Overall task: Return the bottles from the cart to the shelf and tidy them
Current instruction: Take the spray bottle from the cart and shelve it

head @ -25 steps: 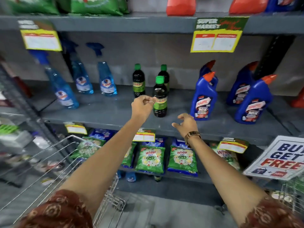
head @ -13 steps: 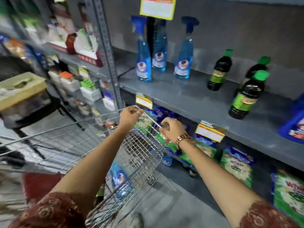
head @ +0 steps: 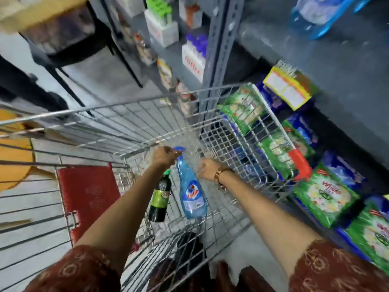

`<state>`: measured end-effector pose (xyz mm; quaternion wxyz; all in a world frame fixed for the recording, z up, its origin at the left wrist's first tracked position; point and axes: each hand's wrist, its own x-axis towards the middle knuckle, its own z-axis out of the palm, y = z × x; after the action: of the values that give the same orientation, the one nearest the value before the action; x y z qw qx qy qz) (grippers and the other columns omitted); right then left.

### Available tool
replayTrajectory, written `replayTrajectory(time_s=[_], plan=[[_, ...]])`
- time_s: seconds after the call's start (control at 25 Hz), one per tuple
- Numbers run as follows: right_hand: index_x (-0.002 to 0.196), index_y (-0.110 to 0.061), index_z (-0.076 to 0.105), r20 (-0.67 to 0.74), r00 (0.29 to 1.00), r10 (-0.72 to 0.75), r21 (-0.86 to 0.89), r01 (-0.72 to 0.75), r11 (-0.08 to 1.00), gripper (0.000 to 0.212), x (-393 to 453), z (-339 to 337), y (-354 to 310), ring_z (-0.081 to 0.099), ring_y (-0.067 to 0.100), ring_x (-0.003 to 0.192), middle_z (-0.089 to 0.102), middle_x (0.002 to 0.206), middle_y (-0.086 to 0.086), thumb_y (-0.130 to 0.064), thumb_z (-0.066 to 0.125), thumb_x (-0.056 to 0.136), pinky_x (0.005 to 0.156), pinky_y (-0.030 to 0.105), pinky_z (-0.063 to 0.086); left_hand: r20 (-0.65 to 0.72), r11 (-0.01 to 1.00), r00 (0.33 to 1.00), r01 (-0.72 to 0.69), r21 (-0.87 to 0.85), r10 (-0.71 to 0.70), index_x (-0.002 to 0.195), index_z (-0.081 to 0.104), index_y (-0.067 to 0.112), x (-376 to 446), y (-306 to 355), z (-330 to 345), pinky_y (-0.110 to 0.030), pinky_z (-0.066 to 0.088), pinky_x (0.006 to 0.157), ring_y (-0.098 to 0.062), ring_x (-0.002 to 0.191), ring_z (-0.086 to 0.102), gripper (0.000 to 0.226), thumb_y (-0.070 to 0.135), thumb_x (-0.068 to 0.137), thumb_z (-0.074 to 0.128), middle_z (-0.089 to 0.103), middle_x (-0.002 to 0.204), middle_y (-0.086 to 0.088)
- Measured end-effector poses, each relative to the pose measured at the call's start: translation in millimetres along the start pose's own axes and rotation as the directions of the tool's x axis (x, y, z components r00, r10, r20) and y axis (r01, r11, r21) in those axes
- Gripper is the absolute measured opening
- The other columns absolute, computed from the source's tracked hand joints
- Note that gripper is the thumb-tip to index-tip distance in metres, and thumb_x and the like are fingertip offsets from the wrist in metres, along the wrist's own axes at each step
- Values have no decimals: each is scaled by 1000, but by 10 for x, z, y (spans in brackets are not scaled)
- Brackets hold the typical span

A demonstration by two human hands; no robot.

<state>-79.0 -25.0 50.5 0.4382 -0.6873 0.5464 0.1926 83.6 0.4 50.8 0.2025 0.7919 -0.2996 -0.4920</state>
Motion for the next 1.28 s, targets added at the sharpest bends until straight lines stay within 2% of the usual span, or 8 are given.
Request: replayTrajectory(time_s=[0.12, 0.2, 0.28, 0.36, 0.48, 0.76, 0.88, 1.28], plan=[[115, -4, 58, 119, 992, 32, -112, -18, 994, 42, 310, 211, 71, 58, 31, 111, 61, 123, 19, -29, 65, 83, 88, 32, 47, 40, 992, 991, 125, 7, -126, 67, 58, 9, 270, -274, 188, -25, 42, 52, -23, 57, 56, 20, 19, 85, 61, 54, 66, -15], [128, -7, 46, 176, 980, 97, -110, -78, 991, 58, 455, 360, 204, 56, 33, 114, 57, 128, 19, -29, 69, 80, 90, 34, 46, 57, 978, 978, 196, 73, -201, 73, 62, -5, 413, -441, 361, -34, 49, 69, -35, 80, 62, 33, 26, 85, 61, 62, 82, -29], [135, -7, 38, 242, 956, 168, -104, -146, 984, 69, 571, 522, 344, 55, 33, 117, 53, 133, 17, -29, 71, 79, 95, 38, 46, 130, 965, 959, 237, 111, -250, 74, 60, -2, 497, -544, 535, -26, 49, 71, -33, 82, 61, 36, 30, 88, 55, 59, 95, -28], [130, -5, 45, 318, 923, 217, -139, -181, 974, 62, 666, 678, 465, 56, 32, 115, 55, 132, 18, -33, 68, 80, 88, 32, 46, 173, 956, 945, 253, 147, -277, 95, 62, -3, 598, -615, 682, -32, 47, 83, -35, 102, 59, 39, 33, 92, 47, 59, 111, -26], [127, -5, 50, 365, 895, 256, -111, -231, 967, 57, 727, 893, 577, 57, 31, 112, 57, 129, 18, -35, 66, 81, 78, 30, 41, 198, 946, 937, 248, 209, -289, 126, 46, -9, 742, -710, 800, -41, 42, 101, -42, 122, 48, 53, 33, 96, 36, 49, 132, -32], [119, 1, 53, 364, 876, 317, -82, -309, 948, 60, 867, 1057, 698, 57, 29, 106, 57, 126, 21, -37, 70, 77, 81, 31, 43, 186, 946, 927, 321, 48, -325, 127, 44, -9, 750, -801, 865, -47, 45, 100, -42, 116, 54, 52, 32, 95, 39, 53, 128, -31], [124, -3, 51, 341, 874, 347, -86, -339, 937, 65, 844, 1037, 706, 56, 30, 114, 57, 128, 17, -40, 71, 74, 95, 35, 46, 162, 929, 923, 364, -65, -350, 124, 47, -9, 685, -822, 846, -46, 47, 99, -41, 113, 56, 53, 34, 94, 42, 56, 125, -28], [131, -8, 47, 299, 919, 259, -108, -237, 966, 73, 380, 462, 468, 53, 32, 119, 55, 134, 14, -45, 71, 73, 103, 45, 45, 149, 961, 979, 168, -219, -137, 113, 54, -1, 186, -312, 537, -45, 54, 86, -35, 98, 63, 43, 35, 93, 44, 62, 117, -24]])
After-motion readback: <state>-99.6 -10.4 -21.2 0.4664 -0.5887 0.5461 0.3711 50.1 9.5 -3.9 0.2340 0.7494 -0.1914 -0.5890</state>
